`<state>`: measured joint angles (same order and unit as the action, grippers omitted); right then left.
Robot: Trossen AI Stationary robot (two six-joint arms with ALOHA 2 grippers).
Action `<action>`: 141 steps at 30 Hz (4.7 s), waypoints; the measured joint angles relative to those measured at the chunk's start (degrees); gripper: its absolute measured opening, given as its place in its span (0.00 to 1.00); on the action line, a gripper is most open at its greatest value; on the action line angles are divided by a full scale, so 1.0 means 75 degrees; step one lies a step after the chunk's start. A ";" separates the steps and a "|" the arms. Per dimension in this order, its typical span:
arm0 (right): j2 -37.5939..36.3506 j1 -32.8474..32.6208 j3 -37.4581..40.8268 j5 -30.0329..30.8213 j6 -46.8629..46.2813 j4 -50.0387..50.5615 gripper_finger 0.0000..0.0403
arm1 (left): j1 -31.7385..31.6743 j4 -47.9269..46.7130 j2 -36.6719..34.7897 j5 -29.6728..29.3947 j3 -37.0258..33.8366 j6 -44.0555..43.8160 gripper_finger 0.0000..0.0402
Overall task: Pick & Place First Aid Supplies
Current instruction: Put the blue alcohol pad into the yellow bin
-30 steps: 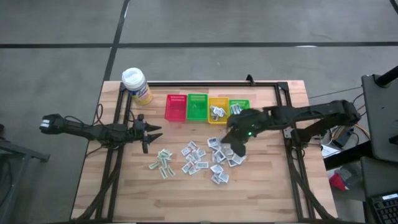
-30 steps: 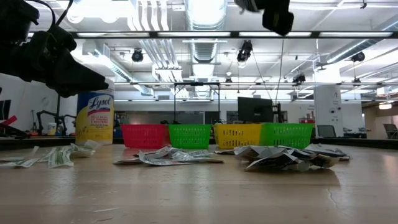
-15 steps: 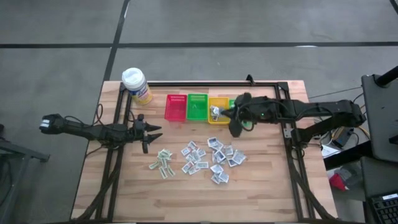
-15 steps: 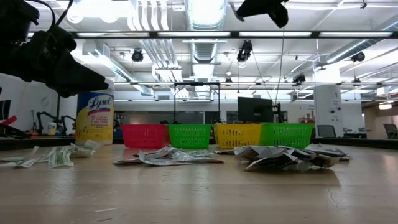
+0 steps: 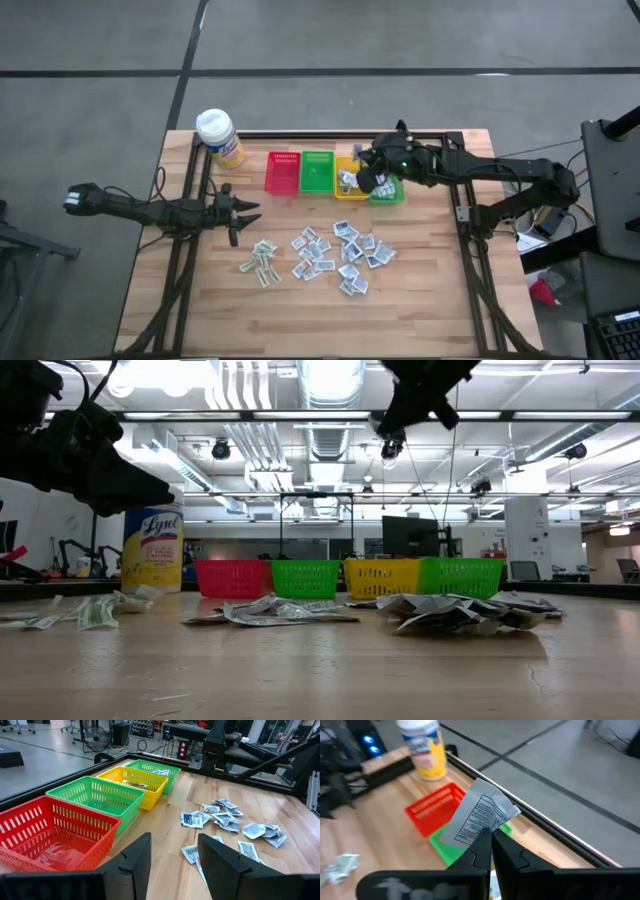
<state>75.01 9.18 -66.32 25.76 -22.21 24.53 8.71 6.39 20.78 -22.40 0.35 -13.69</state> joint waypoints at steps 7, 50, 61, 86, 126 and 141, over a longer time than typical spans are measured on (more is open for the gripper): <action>0.0717 0.0373 0.0000 -0.0035 -0.0110 -0.0008 0.02 | 0.0000 0.0000 0.0003 -0.0002 -0.0001 0.0000 0.39; 0.3496 0.1972 0.0000 -0.3101 -0.1018 0.0015 0.02 | 0.0000 0.0003 0.0000 -0.0008 0.0001 0.0204 0.39; 0.3770 0.1969 0.0000 -0.3037 -0.1009 0.0012 0.02 | -0.0003 0.0000 0.0003 -0.0028 -0.0001 0.0205 0.39; 0.3770 0.1989 0.0000 -0.3034 -0.0736 0.0003 0.24 | -0.0001 0.0000 0.0002 -0.0031 -0.0002 0.0207 0.39; 0.2056 -0.1651 -0.0697 -0.4500 -0.0571 0.2930 0.31 | -0.0001 0.0000 0.0000 -0.0031 -0.0002 0.0237 0.39; 0.2319 -0.2271 -0.0686 -0.4426 -0.0124 0.2174 0.29 | -0.0003 -0.0003 0.0000 -0.0031 -0.0002 0.0309 0.39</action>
<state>92.40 -7.86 -71.47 -7.44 -23.14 40.84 8.69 6.37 20.78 -22.63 0.34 -11.38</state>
